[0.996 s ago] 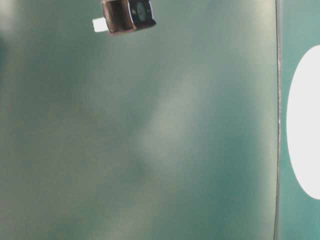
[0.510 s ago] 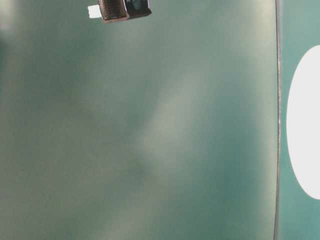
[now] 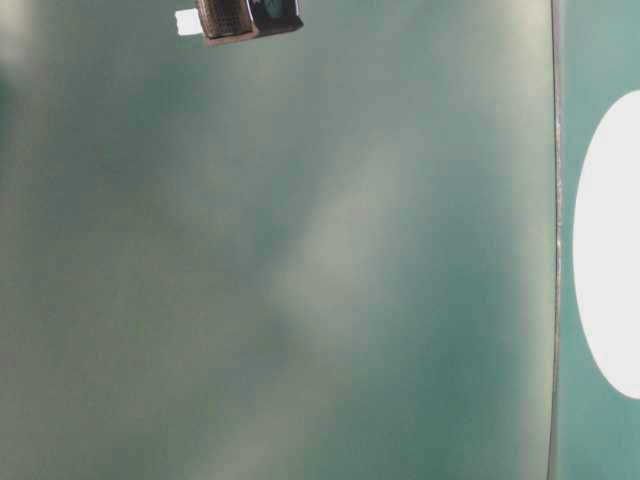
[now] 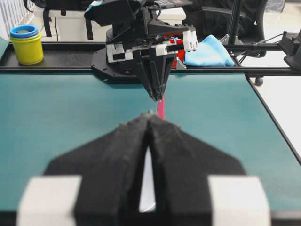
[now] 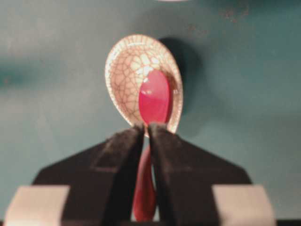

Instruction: Scoop the yellow hexagonal prism block from the bowl with a spoon using the right arm.

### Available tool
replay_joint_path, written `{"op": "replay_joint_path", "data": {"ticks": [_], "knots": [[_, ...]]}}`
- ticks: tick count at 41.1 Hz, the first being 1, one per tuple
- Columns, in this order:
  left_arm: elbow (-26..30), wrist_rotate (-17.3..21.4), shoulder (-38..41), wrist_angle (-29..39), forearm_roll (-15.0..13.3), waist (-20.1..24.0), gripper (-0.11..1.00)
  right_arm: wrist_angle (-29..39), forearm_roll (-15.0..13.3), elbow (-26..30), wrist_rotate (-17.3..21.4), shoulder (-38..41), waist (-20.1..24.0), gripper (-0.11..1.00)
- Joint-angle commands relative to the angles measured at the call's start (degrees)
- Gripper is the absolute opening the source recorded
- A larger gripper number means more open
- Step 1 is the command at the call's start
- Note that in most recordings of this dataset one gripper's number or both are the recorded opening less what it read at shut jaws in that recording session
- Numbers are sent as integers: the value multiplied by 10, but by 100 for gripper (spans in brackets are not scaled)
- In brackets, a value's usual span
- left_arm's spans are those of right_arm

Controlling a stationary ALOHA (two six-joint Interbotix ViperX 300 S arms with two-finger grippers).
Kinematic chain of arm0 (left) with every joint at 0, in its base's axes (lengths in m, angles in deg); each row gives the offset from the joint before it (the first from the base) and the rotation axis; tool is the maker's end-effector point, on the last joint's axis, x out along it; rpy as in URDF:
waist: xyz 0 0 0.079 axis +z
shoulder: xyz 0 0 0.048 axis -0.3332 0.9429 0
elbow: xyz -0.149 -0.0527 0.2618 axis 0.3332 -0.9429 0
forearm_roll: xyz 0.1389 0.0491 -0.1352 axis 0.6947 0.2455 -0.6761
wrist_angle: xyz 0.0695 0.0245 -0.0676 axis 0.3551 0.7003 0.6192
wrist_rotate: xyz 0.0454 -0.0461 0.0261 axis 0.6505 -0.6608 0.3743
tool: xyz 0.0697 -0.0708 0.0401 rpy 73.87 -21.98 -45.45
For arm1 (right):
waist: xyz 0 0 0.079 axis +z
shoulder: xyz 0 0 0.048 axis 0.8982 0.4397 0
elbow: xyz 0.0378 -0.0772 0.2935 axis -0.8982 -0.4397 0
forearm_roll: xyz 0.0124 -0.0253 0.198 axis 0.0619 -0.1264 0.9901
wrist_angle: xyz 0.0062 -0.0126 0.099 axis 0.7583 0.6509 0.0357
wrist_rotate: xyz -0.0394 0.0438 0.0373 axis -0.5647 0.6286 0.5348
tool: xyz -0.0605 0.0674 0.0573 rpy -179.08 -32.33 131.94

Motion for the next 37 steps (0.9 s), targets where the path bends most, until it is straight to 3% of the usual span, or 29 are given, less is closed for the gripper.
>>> {"op": "replay_joint_path", "data": {"ticks": [1, 15, 37], "knots": [[17, -1, 3, -8, 0, -3, 3, -11, -3, 5, -3, -11, 4, 23], [17, -1, 3, -7, 0, -3, 3, -11, -18, 6, -4, -11, 6, 48], [17, -1, 3, -7, 1, -3, 3, -12, -37, 5, -4, -11, 6, 49]]}}
